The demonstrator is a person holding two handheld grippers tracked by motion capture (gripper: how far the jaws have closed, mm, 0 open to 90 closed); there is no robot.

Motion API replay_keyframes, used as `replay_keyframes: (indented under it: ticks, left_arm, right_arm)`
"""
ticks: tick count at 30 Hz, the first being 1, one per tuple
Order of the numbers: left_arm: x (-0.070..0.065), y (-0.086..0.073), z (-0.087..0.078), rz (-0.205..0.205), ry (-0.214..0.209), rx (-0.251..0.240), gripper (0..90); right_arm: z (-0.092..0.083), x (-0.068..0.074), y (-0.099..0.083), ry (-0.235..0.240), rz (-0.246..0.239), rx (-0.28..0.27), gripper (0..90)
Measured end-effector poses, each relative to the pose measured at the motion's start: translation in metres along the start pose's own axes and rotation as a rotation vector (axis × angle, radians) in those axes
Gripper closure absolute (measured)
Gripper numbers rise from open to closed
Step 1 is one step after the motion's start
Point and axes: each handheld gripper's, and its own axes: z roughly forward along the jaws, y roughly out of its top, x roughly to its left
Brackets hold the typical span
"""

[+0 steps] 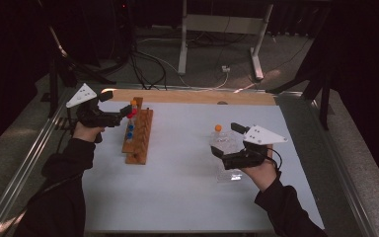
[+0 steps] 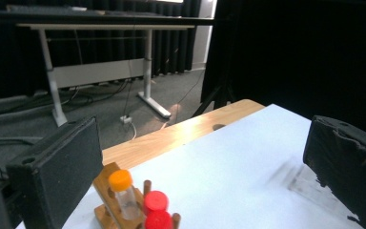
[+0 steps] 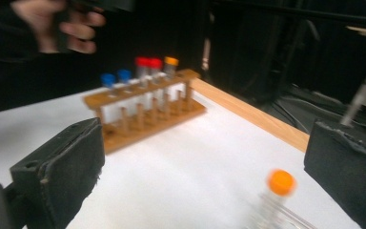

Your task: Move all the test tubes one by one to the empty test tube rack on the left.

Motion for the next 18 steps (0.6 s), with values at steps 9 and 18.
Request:
replay_keyframes:
  ticks: [9,18]
  left_arm:
    - [-0.031,-0.009,-0.017,0.039,-0.065,-0.018,0.5]
    - [-0.051,-0.025,-0.026,0.048,-0.121,-0.006,0.6]
  right_arm:
    - [0.014,-0.028,-0.025,-0.076,0.073,0.127,19.8]
    - [0.038,-0.046,-0.04,-0.088,0.102,0.234,44.3]
